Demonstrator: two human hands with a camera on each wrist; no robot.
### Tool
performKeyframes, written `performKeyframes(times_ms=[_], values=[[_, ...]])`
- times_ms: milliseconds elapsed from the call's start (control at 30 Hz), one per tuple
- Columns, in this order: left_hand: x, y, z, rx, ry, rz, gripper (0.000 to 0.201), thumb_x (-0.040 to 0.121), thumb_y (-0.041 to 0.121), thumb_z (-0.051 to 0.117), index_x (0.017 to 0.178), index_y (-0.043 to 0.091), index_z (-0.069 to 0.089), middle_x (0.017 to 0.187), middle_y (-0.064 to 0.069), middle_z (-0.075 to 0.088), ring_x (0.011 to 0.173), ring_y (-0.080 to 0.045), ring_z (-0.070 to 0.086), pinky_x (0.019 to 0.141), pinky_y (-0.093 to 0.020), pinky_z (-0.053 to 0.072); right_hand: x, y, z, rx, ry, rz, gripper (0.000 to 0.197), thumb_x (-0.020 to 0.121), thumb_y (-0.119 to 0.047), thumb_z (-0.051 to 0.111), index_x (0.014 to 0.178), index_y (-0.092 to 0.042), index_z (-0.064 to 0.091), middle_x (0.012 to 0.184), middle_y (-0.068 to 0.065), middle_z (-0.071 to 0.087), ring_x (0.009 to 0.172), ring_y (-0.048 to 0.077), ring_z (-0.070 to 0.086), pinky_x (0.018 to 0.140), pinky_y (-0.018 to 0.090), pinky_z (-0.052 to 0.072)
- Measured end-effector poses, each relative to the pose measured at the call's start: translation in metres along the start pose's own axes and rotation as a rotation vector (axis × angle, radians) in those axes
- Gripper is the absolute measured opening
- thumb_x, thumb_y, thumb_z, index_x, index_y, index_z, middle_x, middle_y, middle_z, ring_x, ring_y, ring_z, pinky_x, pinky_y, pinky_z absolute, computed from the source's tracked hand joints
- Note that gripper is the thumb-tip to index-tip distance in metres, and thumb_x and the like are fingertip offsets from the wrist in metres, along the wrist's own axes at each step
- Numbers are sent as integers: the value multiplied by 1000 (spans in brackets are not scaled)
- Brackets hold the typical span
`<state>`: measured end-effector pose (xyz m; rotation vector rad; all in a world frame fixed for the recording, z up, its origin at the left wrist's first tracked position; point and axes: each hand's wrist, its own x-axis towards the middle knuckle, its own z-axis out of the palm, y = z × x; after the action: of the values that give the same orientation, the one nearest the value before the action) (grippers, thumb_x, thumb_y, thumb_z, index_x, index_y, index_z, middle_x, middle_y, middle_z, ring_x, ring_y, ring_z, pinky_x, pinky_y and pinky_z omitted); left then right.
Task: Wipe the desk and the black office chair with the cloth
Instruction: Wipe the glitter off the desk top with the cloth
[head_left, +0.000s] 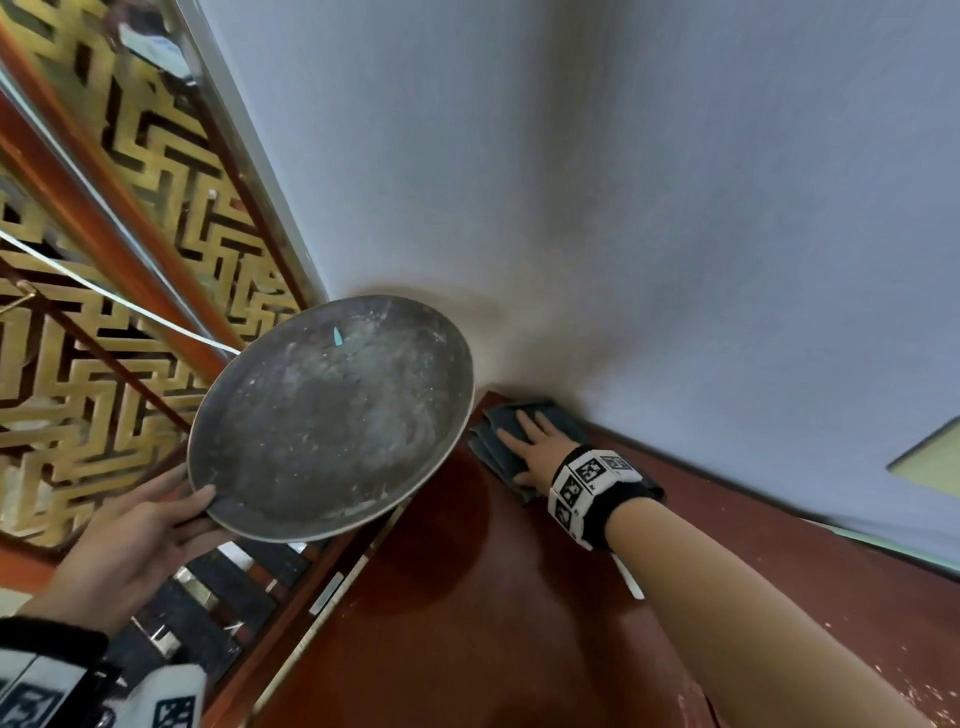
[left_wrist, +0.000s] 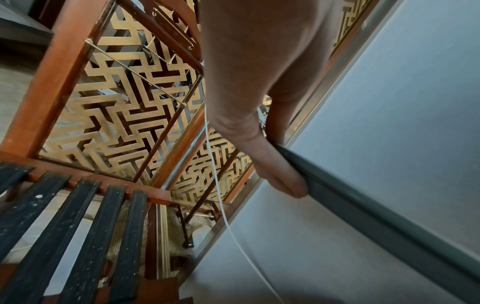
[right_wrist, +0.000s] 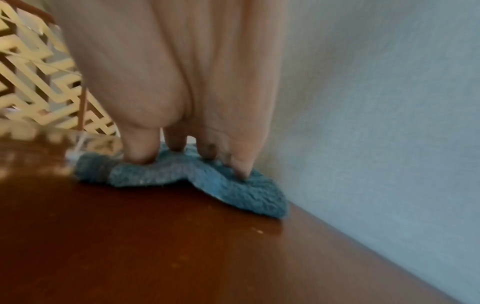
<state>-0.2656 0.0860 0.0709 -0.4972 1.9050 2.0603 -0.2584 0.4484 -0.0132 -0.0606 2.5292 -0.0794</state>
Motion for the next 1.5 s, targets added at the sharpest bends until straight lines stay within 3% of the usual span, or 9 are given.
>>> performKeyframes(times_ms=[167,367,500,633,800,900,1100,1333,1500], values=[[8,-7,11,-2,-7,-37,41,96,-5,38,135,7,47,76,-3,75,64,-18,72,52,-31,59,-34,-48,29,-111,-9,-328,68,98,-35,42,150,-28,0,157,3,-17,143,27,-15,117,45,4],[10,-10,20,60,-23,-23,45,96,-5,39,137,12,46,82,-4,74,65,-17,72,69,-38,59,-12,15,7,-20,-19,-73,72,98,-34,43,150,-25,-5,156,7,-18,144,28,-14,118,43,3],[5,-17,31,62,-30,-35,45,96,-4,40,138,12,45,100,-10,67,77,-24,70,85,-43,45,-44,3,25,-32,-17,-117,72,98,-36,42,150,-26,-6,156,6,-20,143,28,-17,118,45,3],[0,-23,43,70,-56,-82,46,96,-4,40,139,11,45,105,-16,66,73,-25,72,80,-42,50,-81,-1,48,-100,-31,-248,72,97,-39,41,150,-28,-7,155,3,-21,143,23,-18,118,42,1],[-9,-28,58,60,-65,-105,47,96,-7,39,139,13,44,99,-16,65,64,-24,72,49,-32,58,-63,59,30,-19,8,12,79,94,-41,49,150,-26,-5,157,7,-15,145,28,-9,117,40,8],[-17,-36,68,64,-82,-100,45,96,-7,39,136,12,46,98,-14,65,61,-20,71,48,-30,57,-68,62,37,-36,42,54,78,94,-43,48,150,-28,-5,157,8,-13,144,30,-9,118,43,10],[-20,-46,78,81,-78,-131,47,96,-7,40,139,11,43,99,-16,64,66,-26,71,48,-30,58,-113,28,72,-98,19,-268,72,96,-40,45,150,-32,-2,156,2,-19,144,23,-17,118,42,2],[-22,-52,81,92,-70,-134,50,95,-8,41,141,12,42,101,-18,65,68,-26,70,46,-31,57,-90,79,51,-40,41,-9,77,94,-44,47,150,-28,-3,157,7,-15,144,28,-11,118,43,7],[-19,-66,94,68,-100,-182,51,95,-8,40,143,11,40,122,-22,58,88,-32,62,48,-33,58,-149,34,98,-105,22,-272,77,93,-42,48,149,-34,-4,155,1,-21,142,23,-20,118,43,0]])
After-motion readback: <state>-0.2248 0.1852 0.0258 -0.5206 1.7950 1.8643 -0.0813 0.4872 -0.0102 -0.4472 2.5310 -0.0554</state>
